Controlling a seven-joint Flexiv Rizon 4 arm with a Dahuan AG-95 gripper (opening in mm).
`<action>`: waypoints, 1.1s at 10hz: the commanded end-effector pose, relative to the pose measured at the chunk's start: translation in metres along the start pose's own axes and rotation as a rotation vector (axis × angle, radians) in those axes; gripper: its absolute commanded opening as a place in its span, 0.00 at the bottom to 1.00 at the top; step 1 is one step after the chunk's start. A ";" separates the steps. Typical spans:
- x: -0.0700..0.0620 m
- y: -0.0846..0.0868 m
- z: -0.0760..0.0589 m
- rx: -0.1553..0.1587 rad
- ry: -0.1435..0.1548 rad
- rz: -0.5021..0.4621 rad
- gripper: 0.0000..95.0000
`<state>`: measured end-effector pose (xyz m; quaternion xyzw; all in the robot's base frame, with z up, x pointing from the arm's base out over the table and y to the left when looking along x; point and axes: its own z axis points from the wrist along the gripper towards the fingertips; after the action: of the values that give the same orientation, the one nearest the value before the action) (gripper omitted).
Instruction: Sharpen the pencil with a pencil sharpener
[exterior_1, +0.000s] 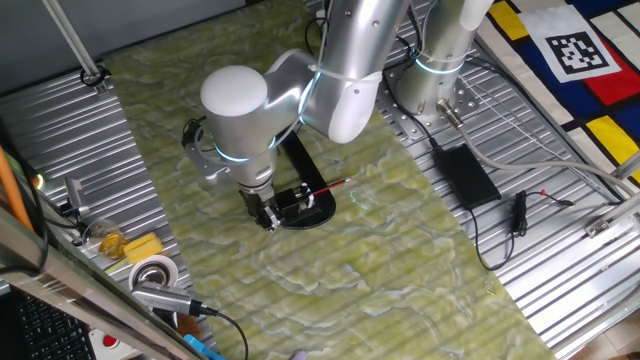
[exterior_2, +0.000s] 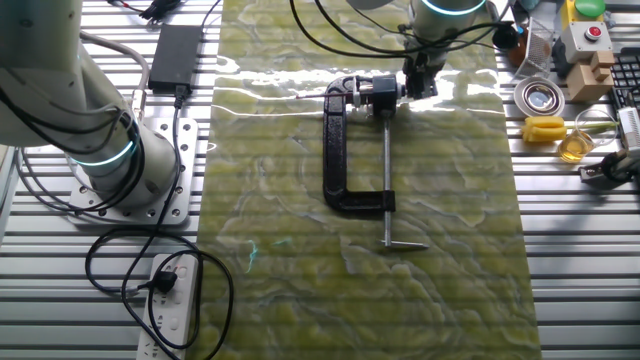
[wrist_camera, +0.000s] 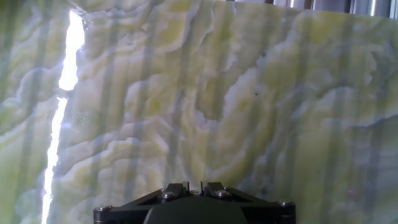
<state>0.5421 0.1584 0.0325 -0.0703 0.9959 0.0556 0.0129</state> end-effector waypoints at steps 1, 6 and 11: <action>0.000 -0.001 -0.001 0.005 0.010 0.010 0.00; -0.001 -0.007 -0.001 0.002 0.015 0.018 0.00; -0.003 -0.009 0.001 0.003 0.019 0.021 0.00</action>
<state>0.5451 0.1503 0.0311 -0.0609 0.9967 0.0542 0.0031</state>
